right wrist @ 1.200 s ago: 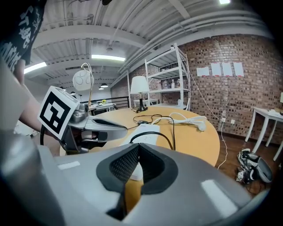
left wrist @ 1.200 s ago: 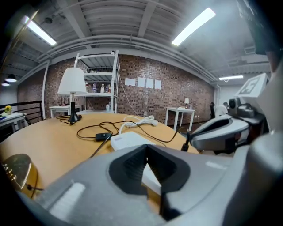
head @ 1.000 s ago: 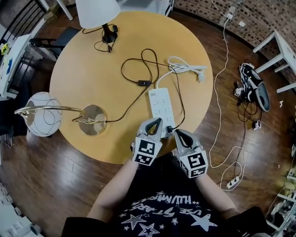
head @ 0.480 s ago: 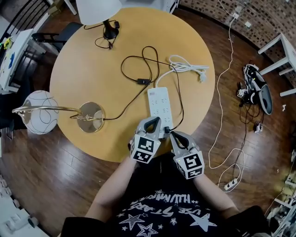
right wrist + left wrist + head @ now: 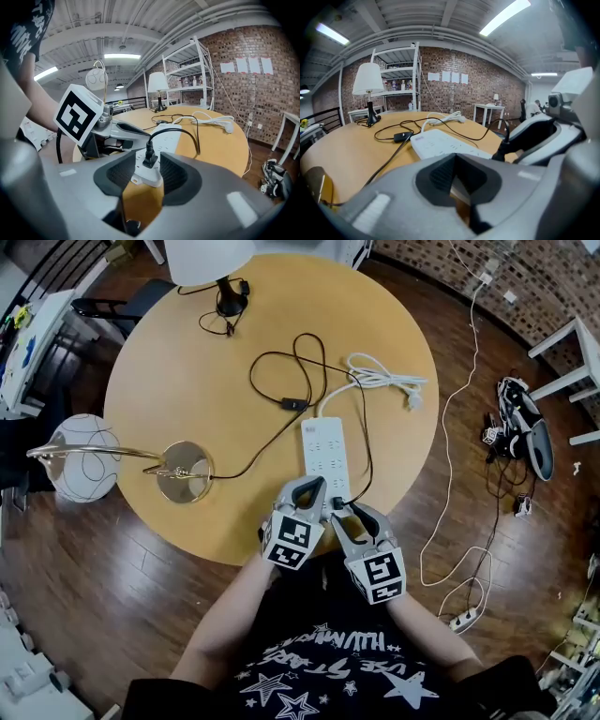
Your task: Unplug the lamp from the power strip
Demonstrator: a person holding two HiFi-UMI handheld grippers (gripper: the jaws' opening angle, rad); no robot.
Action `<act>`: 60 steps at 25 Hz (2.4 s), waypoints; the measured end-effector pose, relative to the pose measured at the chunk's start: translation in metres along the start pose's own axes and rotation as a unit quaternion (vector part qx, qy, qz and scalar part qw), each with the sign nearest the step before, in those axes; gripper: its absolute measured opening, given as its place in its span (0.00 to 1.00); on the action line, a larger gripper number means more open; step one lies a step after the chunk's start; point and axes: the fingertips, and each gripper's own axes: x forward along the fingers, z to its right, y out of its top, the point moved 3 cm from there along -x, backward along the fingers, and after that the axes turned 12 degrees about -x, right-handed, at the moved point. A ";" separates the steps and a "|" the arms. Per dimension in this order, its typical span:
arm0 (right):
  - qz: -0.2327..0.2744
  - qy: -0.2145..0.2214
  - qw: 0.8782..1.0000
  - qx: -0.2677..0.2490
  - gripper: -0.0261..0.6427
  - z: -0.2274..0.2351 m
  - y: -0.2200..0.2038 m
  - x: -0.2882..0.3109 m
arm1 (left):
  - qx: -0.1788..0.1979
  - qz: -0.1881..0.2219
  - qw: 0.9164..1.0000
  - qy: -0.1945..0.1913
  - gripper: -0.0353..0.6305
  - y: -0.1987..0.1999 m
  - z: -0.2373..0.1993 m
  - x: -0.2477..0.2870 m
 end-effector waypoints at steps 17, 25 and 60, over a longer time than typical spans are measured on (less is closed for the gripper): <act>-0.024 -0.028 0.999 -0.008 0.15 0.005 0.009 0.022 | -0.002 -0.007 1.000 -0.002 0.06 0.001 0.001 0.001; -0.034 0.000 0.999 -0.011 0.14 0.007 0.009 0.023 | 0.015 -0.013 1.000 -0.008 0.06 0.001 0.001 0.002; -0.056 -0.055 0.997 -0.014 0.13 0.008 0.015 0.020 | 0.039 -0.036 0.999 0.003 0.06 0.002 0.007 0.006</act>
